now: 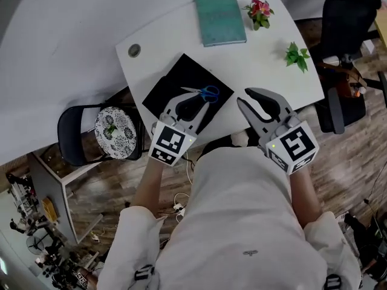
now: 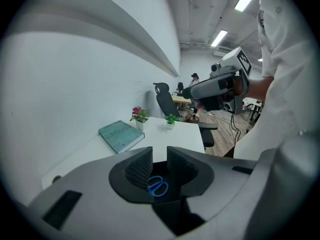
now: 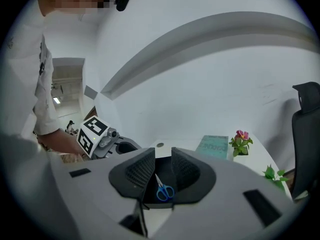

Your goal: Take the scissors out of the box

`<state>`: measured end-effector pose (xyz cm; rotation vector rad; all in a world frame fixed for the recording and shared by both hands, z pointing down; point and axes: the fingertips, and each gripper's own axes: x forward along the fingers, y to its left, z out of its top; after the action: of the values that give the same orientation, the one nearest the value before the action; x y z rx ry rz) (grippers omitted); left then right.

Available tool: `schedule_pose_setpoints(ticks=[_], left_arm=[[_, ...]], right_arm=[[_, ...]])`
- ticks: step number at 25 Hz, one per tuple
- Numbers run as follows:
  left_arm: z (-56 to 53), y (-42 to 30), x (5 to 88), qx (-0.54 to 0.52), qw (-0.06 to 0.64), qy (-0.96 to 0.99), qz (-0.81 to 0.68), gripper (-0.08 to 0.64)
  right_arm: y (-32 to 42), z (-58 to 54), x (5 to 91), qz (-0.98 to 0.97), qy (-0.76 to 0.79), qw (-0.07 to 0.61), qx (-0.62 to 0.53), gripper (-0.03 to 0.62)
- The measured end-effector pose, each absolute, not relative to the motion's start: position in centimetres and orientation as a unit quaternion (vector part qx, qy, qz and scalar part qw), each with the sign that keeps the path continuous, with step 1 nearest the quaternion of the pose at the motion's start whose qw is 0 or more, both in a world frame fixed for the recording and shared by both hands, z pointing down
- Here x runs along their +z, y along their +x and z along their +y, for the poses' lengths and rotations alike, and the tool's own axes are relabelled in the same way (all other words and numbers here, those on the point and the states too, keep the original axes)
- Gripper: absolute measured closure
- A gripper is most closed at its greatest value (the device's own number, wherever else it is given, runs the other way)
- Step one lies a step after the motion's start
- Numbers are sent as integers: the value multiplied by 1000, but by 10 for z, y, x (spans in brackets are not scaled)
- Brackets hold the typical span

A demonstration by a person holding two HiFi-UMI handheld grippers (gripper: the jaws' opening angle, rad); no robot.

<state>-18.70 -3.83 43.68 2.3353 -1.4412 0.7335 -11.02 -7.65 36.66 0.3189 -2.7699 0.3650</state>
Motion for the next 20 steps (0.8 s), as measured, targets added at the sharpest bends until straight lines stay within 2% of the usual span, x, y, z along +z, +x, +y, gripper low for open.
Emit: schedule_pose_setpoints(ticks=[15,20], left_arm=[[-45,-189,502,362,125,861,-336,463],[-50,-185,522,371,136,871,-292,463]], right_arm=[[-118,-68,394,-947,209,175,168,497],[-118,-69,403,-941,226,176,181,497]])
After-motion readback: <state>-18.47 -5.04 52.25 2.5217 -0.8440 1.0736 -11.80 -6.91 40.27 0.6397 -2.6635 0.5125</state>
